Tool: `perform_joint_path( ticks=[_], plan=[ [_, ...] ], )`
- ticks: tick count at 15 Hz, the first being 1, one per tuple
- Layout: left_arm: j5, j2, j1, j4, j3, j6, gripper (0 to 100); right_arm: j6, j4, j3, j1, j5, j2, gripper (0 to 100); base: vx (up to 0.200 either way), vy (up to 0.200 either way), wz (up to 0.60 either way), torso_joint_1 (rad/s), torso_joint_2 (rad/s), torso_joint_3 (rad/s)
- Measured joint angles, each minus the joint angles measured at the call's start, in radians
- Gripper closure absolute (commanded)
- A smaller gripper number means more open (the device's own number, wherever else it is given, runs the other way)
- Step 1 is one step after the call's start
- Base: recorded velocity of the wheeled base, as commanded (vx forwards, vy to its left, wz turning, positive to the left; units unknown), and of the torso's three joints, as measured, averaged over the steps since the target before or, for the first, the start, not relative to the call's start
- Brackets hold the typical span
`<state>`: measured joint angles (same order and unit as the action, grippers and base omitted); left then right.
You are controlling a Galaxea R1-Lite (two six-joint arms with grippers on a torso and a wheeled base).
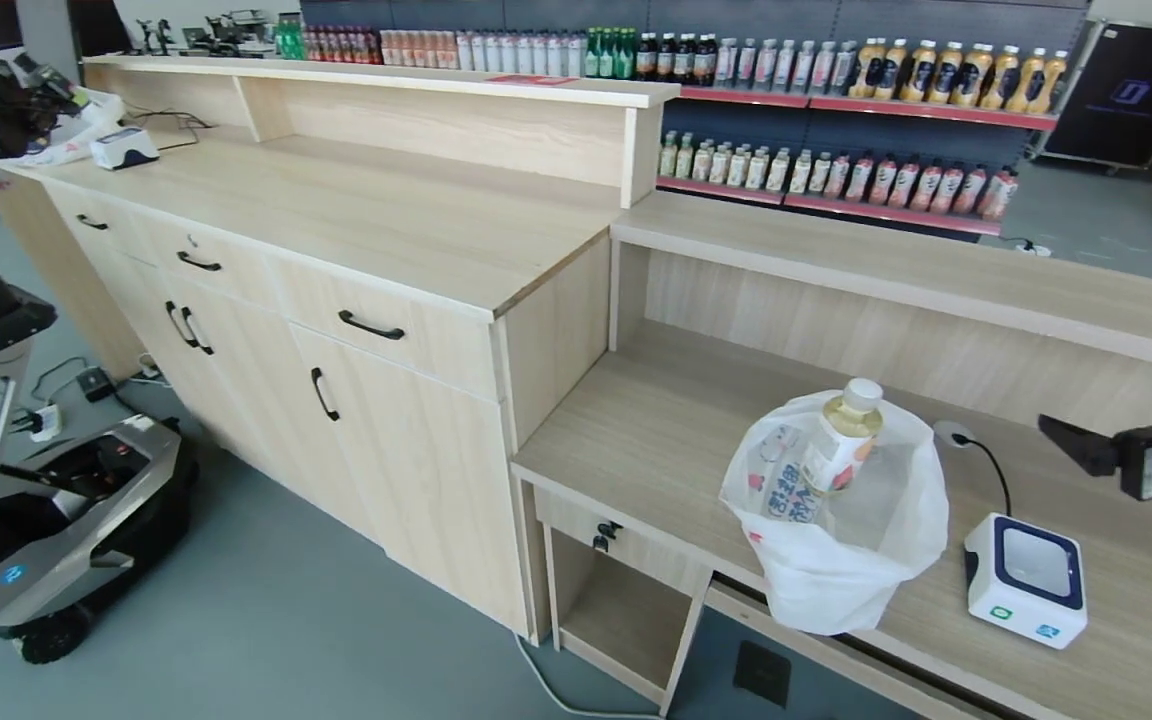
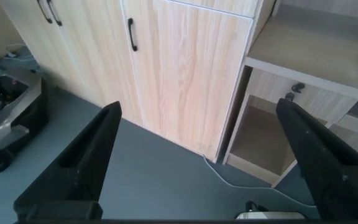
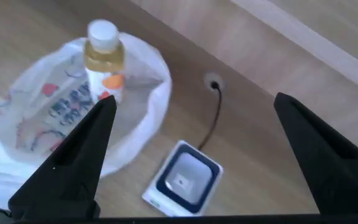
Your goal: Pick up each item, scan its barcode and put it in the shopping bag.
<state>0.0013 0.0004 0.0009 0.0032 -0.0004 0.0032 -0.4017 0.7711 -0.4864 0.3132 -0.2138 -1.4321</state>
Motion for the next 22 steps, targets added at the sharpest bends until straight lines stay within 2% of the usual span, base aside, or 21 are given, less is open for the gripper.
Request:
perform_joint_path(
  ticks=[1, 3, 5, 7, 9, 12, 15, 17, 22],
  plan=[
    [0.000, 0.000, 0.001, 0.000, 0.000, 0.000, 0, -0.002, -0.097, 0.012, 0.052, 0.050, 0.097, 0, 0.000, 0.000, -0.60, -0.173, 0.35, 0.168],
    [0.000, 0.000, 0.001, 0.000, 0.000, 0.000, 0, 0.021, -0.216, 0.028, 0.127, 0.275, 0.237, 0, 0.000, 0.000, -0.60, -0.193, 0.34, 0.159],
    [0.000, 0.000, 0.001, 0.000, 0.000, 0.000, 0, 0.061, -0.261, 0.035, 0.163, 0.466, 0.297, 0, 0.000, 0.000, -0.60, -0.195, 0.36, 0.161],
    [0.000, 0.000, 0.001, 0.000, 0.000, 0.000, 0, 0.115, -0.260, 0.039, 0.170, 0.562, 0.286, 0, 0.000, 0.000, -0.30, -0.195, 0.38, 0.176],
    [-0.001, 0.000, 0.000, 0.000, 0.000, 0.000, 0, 0.179, -0.189, 0.029, 0.173, 0.545, 0.219, 0, 0.000, 0.000, 0.00, -0.071, 0.12, 0.066],
    [0.000, 0.000, 0.001, 0.000, 0.000, 0.000, 0, 0.213, -0.022, 0.007, 0.226, 0.288, 0.044, 0, 0.000, 0.000, 0.00, -0.007, 0.02, 0.009],
    [0.000, 0.000, 0.001, 0.000, 0.000, 0.000, 0, 0.213, 0.076, 0.013, 0.260, 0.158, -0.092, 0, 0.000, 0.000, 0.00, 0.000, 0.00, 0.000],
    [0.000, 0.000, 0.000, 0.000, 0.000, 0.000, 0, 0.179, 0.073, 0.027, 0.289, 0.118, -0.120, 0, 0.000, 0.000, 0.00, 0.000, 0.00, 0.000],
    [0.000, 0.000, 0.001, 0.000, 0.000, 0.000, 0, 0.077, 0.075, 0.041, 0.304, 0.116, -0.080, 0, 0.000, 0.000, -0.12, 0.000, 0.00, 0.000]
  ],
)
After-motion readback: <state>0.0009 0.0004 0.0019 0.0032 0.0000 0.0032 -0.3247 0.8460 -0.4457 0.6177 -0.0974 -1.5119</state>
